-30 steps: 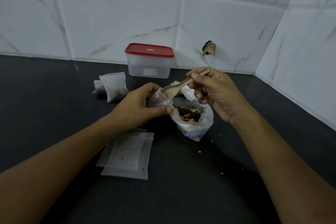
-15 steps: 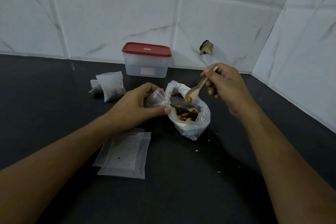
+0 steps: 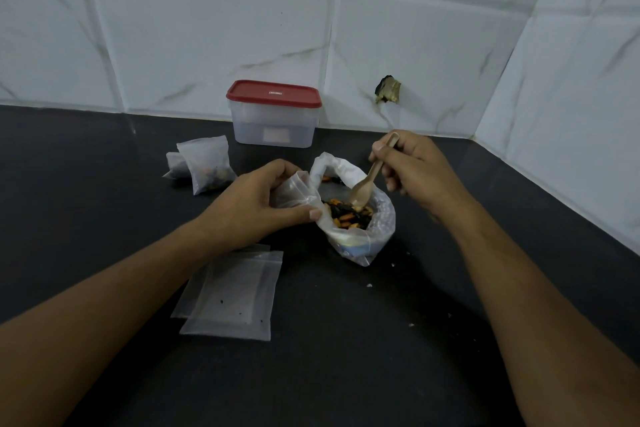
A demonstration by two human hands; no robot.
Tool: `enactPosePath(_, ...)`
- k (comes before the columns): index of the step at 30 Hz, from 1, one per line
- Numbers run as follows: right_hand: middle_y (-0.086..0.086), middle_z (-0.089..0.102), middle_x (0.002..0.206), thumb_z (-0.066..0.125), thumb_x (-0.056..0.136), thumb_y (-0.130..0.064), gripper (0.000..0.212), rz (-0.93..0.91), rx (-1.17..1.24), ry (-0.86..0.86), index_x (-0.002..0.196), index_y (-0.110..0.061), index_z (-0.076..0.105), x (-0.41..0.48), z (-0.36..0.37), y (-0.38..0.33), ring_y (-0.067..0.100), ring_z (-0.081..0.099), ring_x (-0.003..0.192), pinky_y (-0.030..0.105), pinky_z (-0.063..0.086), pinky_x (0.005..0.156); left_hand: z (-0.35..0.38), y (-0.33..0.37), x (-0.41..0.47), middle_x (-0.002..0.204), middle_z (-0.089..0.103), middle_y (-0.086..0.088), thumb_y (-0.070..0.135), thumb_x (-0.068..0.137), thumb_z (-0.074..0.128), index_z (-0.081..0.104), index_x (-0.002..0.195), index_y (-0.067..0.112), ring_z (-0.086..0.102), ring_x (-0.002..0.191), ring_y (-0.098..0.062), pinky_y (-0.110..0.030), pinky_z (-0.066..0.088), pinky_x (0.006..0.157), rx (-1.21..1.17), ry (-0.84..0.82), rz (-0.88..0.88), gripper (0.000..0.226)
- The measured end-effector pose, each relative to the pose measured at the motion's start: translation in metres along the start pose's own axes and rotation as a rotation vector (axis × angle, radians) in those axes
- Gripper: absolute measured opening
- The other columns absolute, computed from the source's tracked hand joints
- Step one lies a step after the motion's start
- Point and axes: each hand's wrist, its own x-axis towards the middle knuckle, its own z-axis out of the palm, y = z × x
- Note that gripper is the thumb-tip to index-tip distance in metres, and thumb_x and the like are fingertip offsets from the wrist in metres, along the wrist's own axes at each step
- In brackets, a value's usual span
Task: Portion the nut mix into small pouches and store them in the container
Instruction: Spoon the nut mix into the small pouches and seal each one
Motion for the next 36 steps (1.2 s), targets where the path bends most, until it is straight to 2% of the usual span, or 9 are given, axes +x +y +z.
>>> enactPosePath(10, -0.004, 0.062, 0.057, 0.06, 0.102, -0.024, 0.026, 0.248, 0.09, 0.032, 0.083, -0.012, 0.072, 0.001, 0.004, 0.007, 0.009, 0.05, 0.043, 0.021, 0.032, 0.04, 0.001, 0.001, -0.001, 0.108, 0.069, 0.011, 0.066, 0.065, 0.072, 0.055, 0.13, 0.032, 0.068, 0.095, -0.002, -0.033, 0.06, 0.086, 0.02, -0.005, 0.007, 0.075)
enactPosePath(15, 0.001, 0.065, 0.061, 0.062, 0.1, -0.024, 0.023, 0.348, 0.176, -0.027, 0.086, -0.009, 0.074, 0.001, 0.008, 0.011, 0.01, 0.046, 0.043, 0.02, 0.029, 0.039, 0.001, 0.003, -0.001, 0.108, 0.069, 0.012, 0.067, 0.065, 0.071, 0.055, 0.13, 0.031, 0.067, 0.095, -0.001, -0.03, 0.06, 0.085, 0.024, -0.004, 0.015, 0.076)
enactPosePath(20, -0.001, 0.058, 0.057, 0.061, 0.099, -0.022, 0.024, 0.439, 0.302, 0.064, 0.083, -0.009, 0.072, 0.004, 0.009, 0.015, 0.008, 0.039, 0.04, 0.019, 0.025, 0.037, 0.001, 0.002, -0.001, 0.108, 0.069, 0.012, 0.065, 0.066, 0.073, 0.056, 0.129, 0.032, 0.068, 0.096, -0.002, -0.033, 0.06, 0.087, 0.02, 0.004, 0.017, 0.073)
enactPosePath(27, -0.003, 0.059, 0.057, 0.06, 0.101, -0.022, 0.023, 0.42, 0.385, 0.167, 0.086, -0.01, 0.072, 0.006, 0.005, 0.016, 0.006, 0.041, 0.039, 0.019, 0.027, 0.038, 0.001, 0.001, -0.001, 0.111, 0.069, 0.013, 0.068, 0.064, 0.071, 0.055, 0.13, 0.033, 0.067, 0.098, -0.001, -0.033, 0.06, 0.088, 0.017, 0.001, 0.014, 0.076)
enactPosePath(36, -0.002, 0.061, 0.063, 0.061, 0.101, -0.024, 0.021, 0.377, 0.506, 0.131, 0.092, -0.01, 0.073, 0.004, 0.006, 0.009, 0.007, 0.042, 0.044, 0.021, 0.027, 0.043, 0.001, 0.001, 0.0, 0.107, 0.069, 0.015, 0.064, 0.066, 0.074, 0.056, 0.128, 0.033, 0.067, 0.096, 0.002, -0.027, 0.059, 0.086, -0.025, 0.037, 0.002, 0.071)
